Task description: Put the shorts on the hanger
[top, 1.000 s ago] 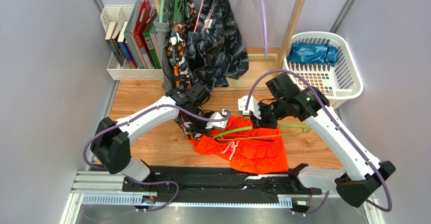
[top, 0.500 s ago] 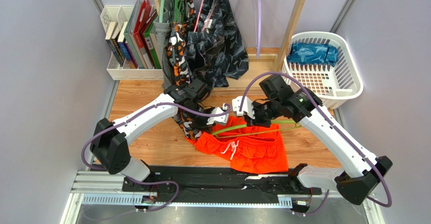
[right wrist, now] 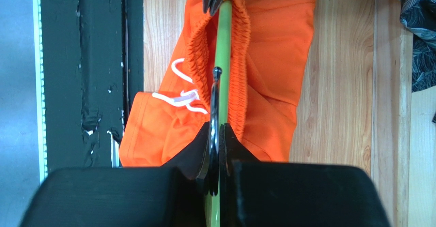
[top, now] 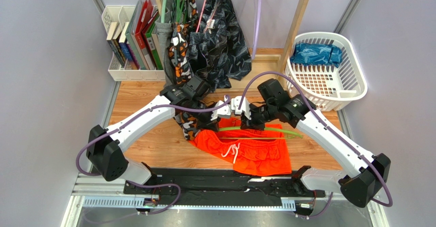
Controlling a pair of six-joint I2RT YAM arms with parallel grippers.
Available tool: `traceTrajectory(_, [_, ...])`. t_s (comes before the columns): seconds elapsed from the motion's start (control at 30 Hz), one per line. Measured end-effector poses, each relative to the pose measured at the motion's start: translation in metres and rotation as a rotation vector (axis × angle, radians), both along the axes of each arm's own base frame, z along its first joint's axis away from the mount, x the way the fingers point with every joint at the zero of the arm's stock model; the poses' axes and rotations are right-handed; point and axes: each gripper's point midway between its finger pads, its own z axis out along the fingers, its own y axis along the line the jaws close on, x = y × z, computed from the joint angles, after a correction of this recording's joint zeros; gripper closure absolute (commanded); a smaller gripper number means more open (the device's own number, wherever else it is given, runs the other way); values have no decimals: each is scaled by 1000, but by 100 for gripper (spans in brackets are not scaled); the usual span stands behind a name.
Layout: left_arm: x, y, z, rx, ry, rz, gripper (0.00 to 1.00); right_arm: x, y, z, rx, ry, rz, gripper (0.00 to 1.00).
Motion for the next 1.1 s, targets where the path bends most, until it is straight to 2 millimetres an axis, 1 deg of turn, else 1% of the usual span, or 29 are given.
traceTrajectory(0.03, [0, -1, 1, -3, 4, 7, 67, 1, 1, -1, 6, 2, -4, 100])
traceTrajectory(0.07, [1, -2, 1, -4, 10, 17, 58, 1, 3, -1, 14, 4, -9, 100])
traceTrajectory(0.1, [1, -2, 1, -2, 18, 28, 44, 2, 4, -1, 21, 2, -12, 100])
traceTrajectory(0.2, [6, 3, 4, -6, 23, 58, 15, 1, 4, 2, 39, -6, -19, 100])
traceTrajectory(0.23, [10, 8, 6, -8, 24, 79, 12, 0, 4, 3, 47, -9, -19, 100])
traceTrajectory(0.27, [14, 16, 10, -13, 18, 103, 11, -1, 4, 4, 55, -12, -19, 100])
traceTrajectory(0.37, [28, 32, 12, -19, -26, 152, 8, -4, 3, 7, 74, -21, -17, 100])
traceTrajectory(0.4, [27, 37, 11, -17, -37, 154, 7, -5, 3, 7, 78, -22, -18, 100])
traceTrajectory(0.47, [18, 43, 4, -9, -40, 139, 7, -8, 2, 10, 92, -30, -16, 100])
traceTrajectory(0.53, [14, 42, -3, 1, -30, 121, 9, -9, 2, 14, 105, -40, -13, 100])
traceTrajectory(0.63, [15, 32, -13, 9, -18, 98, 22, -10, 2, 20, 123, -54, -10, 100])
traceTrajectory(0.67, [17, 27, -17, 9, -17, 91, 30, -10, 2, 21, 129, -59, -10, 100])
traceTrajectory(0.7, [19, 22, -21, 9, -15, 85, 36, -11, 2, 21, 135, -63, -10, 100])
traceTrajectory(0.73, [18, 19, -24, 9, -11, 80, 48, -11, 2, 21, 137, -63, -10, 100])
traceTrajectory(0.77, [18, 15, -27, 7, -9, 72, 58, -12, 2, 22, 142, -64, -9, 100])
traceTrajectory(0.8, [16, 10, -29, 6, -5, 64, 73, -12, 2, 22, 146, -63, -10, 100])
traceTrajectory(0.83, [15, 7, -31, 4, -2, 61, 92, -12, 2, 22, 150, -66, -12, 100])
traceTrajectory(0.87, [13, 4, -31, 1, 3, 56, 100, -12, 2, 22, 155, -68, -15, 100])
traceTrajectory(0.9, [12, 2, -31, -5, -3, 45, 100, -12, 2, 23, 162, -70, -26, 95])
traceTrajectory(0.93, [10, 1, -31, -4, 8, 47, 100, -12, 0, 23, 163, -74, -35, 88])
traceTrajectory(0.97, [8, 0, -31, -9, 13, 42, 100, -11, -1, 25, 167, -76, -55, 67])
traceTrajectory(1.03, [6, -3, -30, -26, 14, 36, 100, -9, -4, 30, 182, -64, -108, 48])
traceTrajectory(1.07, [6, -2, -30, -30, 8, 36, 100, -8, -5, 34, 195, -52, -142, 36])
traceTrajectory(1.1, [5, 0, -33, -29, 3, 36, 100, -6, -9, 40, 211, -35, -187, 32])
